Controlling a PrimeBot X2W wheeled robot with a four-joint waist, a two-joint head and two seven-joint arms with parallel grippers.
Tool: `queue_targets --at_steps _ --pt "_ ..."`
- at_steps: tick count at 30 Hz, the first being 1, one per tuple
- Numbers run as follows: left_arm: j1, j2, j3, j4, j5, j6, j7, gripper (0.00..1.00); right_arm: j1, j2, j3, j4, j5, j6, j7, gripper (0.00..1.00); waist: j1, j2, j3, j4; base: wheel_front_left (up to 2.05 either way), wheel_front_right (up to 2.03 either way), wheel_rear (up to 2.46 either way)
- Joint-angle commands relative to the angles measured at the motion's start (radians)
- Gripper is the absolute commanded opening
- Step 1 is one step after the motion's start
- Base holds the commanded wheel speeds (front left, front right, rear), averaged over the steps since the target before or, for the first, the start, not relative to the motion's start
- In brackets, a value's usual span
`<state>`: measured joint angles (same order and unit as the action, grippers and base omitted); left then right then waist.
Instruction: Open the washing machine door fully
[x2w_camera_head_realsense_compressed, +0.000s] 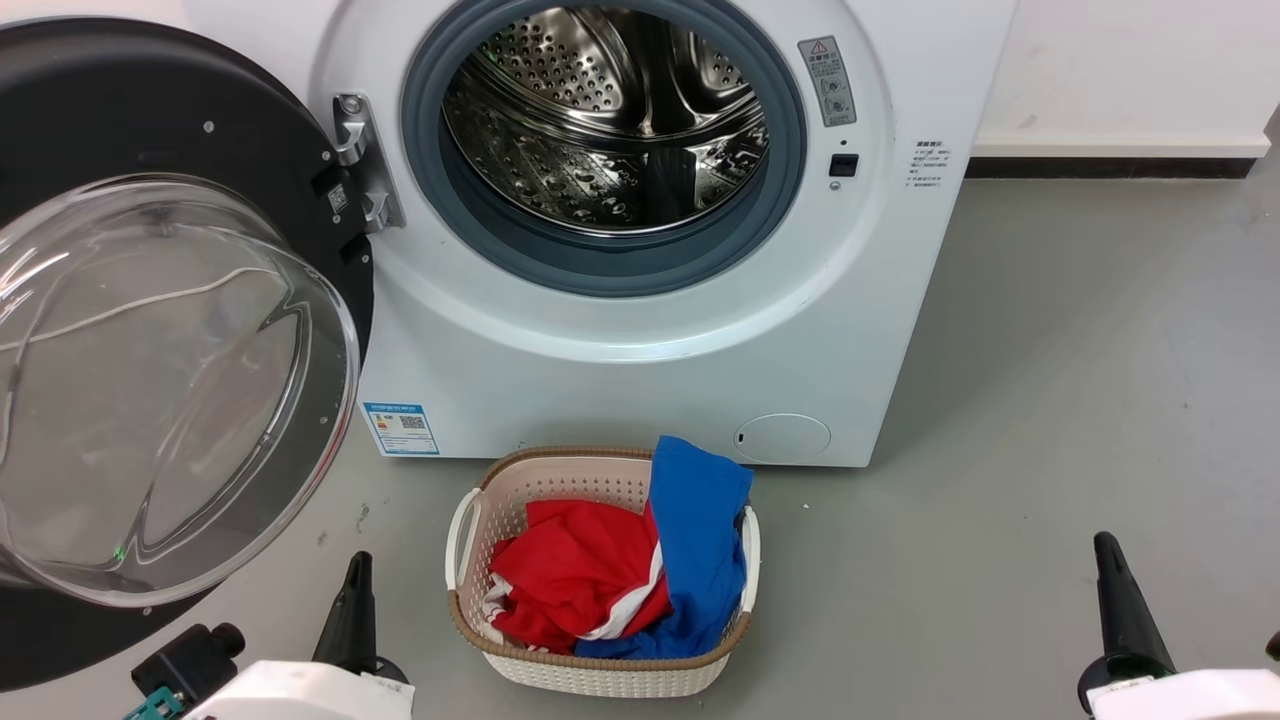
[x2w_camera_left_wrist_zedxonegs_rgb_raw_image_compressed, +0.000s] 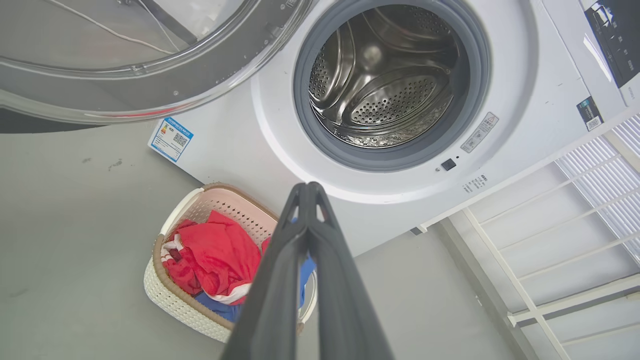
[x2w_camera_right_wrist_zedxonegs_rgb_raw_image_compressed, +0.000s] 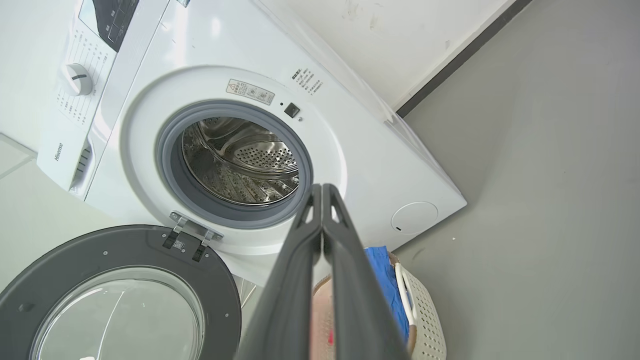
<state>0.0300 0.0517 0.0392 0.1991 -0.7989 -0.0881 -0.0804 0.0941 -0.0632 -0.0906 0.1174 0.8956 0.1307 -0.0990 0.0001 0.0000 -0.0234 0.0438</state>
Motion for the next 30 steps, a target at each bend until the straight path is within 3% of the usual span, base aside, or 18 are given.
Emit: queue_targets --at_steps 1,30 --pt "-0.029 0.002 0.006 -0.008 -0.034 -0.005 0.009 0.00 -0.028 -0.009 0.001 -0.004 0.032 0.000 0.007 0.00 -0.0001 0.0000 0.000 -0.001 0.00 0.00 0.00" --pt "-0.087 0.000 0.041 0.019 -0.413 -0.025 0.101 0.00 -0.116 -0.010 0.004 0.060 0.378 0.000 0.097 0.00 -0.0001 0.0000 0.011 -0.018 0.00 0.00 0.00"
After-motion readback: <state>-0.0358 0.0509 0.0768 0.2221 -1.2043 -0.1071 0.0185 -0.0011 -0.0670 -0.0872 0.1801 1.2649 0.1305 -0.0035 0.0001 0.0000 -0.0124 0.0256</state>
